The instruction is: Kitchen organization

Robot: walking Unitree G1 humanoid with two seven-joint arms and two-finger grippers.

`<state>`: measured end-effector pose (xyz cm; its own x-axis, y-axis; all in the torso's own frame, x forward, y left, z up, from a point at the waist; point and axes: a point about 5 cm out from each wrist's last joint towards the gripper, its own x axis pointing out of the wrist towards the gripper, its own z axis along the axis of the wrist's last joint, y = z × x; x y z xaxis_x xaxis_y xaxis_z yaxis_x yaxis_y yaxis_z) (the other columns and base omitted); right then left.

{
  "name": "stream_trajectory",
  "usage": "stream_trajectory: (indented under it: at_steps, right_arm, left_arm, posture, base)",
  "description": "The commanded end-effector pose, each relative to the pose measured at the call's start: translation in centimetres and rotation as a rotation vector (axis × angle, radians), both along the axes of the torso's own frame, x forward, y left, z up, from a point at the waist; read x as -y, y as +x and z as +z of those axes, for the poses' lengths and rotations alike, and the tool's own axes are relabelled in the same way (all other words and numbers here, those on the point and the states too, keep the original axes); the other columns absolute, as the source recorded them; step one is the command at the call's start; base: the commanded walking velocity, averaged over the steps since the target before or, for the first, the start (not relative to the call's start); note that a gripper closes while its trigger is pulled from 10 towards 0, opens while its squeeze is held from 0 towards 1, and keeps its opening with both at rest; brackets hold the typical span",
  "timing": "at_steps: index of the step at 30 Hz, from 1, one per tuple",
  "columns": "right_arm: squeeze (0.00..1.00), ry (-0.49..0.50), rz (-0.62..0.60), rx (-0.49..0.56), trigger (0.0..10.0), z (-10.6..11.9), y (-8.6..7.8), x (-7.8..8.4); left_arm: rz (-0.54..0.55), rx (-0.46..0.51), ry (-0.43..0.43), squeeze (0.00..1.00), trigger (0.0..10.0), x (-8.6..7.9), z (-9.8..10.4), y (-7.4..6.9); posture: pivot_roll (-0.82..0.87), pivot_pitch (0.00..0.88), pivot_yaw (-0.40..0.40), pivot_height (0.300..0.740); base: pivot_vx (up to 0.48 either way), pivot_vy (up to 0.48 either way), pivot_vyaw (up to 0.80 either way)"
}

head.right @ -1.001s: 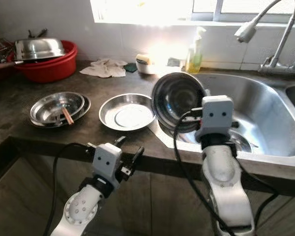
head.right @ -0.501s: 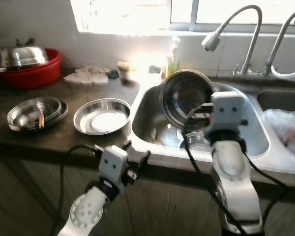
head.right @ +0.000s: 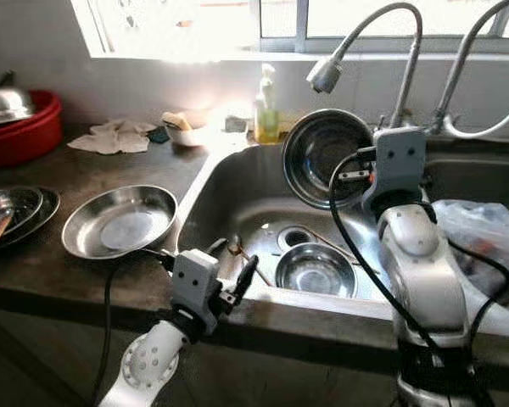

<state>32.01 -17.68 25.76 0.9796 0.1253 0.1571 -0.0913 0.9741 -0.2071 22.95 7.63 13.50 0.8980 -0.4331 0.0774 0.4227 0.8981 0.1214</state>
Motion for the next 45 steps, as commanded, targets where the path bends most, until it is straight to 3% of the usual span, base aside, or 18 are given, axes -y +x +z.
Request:
stream_trajectory:
  at_steps: [1,3,8,13,26,33,34,45]
  right_arm:
    - [0.0,0.001,0.024,-0.015,10.0,0.3,0.4,-0.1]
    - [0.0,-0.008,0.039,-0.115,10.0,-0.1,1.8,0.2]
    - [0.0,0.03,0.084,-0.242,10.0,-1.0,3.4,0.0]
    - [0.0,-0.032,0.111,-0.389,10.0,-3.6,5.2,-0.6]
    - [0.0,-0.025,0.118,-0.563,10.0,-7.0,6.0,-0.5]
    - [0.0,-0.065,0.034,-0.675,10.0,-9.7,5.6,1.1]
    - [1.0,-0.06,0.033,-0.692,10.0,-10.1,5.4,1.3]
    - [1.0,-0.04,0.029,-0.66,10.0,-9.9,5.4,1.2]
  left_arm:
    - [0.001,-0.011,0.001,0.0,10.0,0.0,-0.2,-0.2]
    - [0.003,-0.017,0.0,0.0,10.0,0.0,-0.3,-0.4]
    - [-0.002,-0.028,-0.002,0.0,10.0,0.2,-0.3,-0.7]
    - [0.001,-0.039,-0.007,0.0,10.0,0.2,-0.2,-1.2]
    - [0.015,-0.06,-0.02,0.0,10.0,-0.3,0.3,-2.4]
    - [0.019,-0.076,-0.027,0.0,10.0,-0.4,0.5,-3.1]
    - [0.019,-0.079,-0.03,0.0,10.0,-0.3,0.5,-3.2]
    - [0.018,-0.09,-0.031,0.0,10.0,-0.2,0.4,-3.1]
  posture:
    - [0.09,0.023,-0.051,0.74]
    - [0.09,0.028,-0.054,0.74]
    - [0.1,0.044,-0.06,0.74]
    - [0.12,0.075,-0.073,0.74]
    - [0.15,0.138,-0.086,0.74]
    - [0.16,0.157,-0.088,0.74]
    - [0.16,0.154,-0.09,0.74]
    - [0.15,0.131,-0.094,0.74]
  base:
    - [0.0,0.0,0.0]
    - [0.0,0.0,0.0]
    - [0.0,0.0,0.0]
    - [0.0,0.0,0.0]
    - [0.0,0.0,0.0]
    - [0.0,0.0,0.0]
    - [0.0,0.0,0.0]
    - [0.0,0.0,0.0]
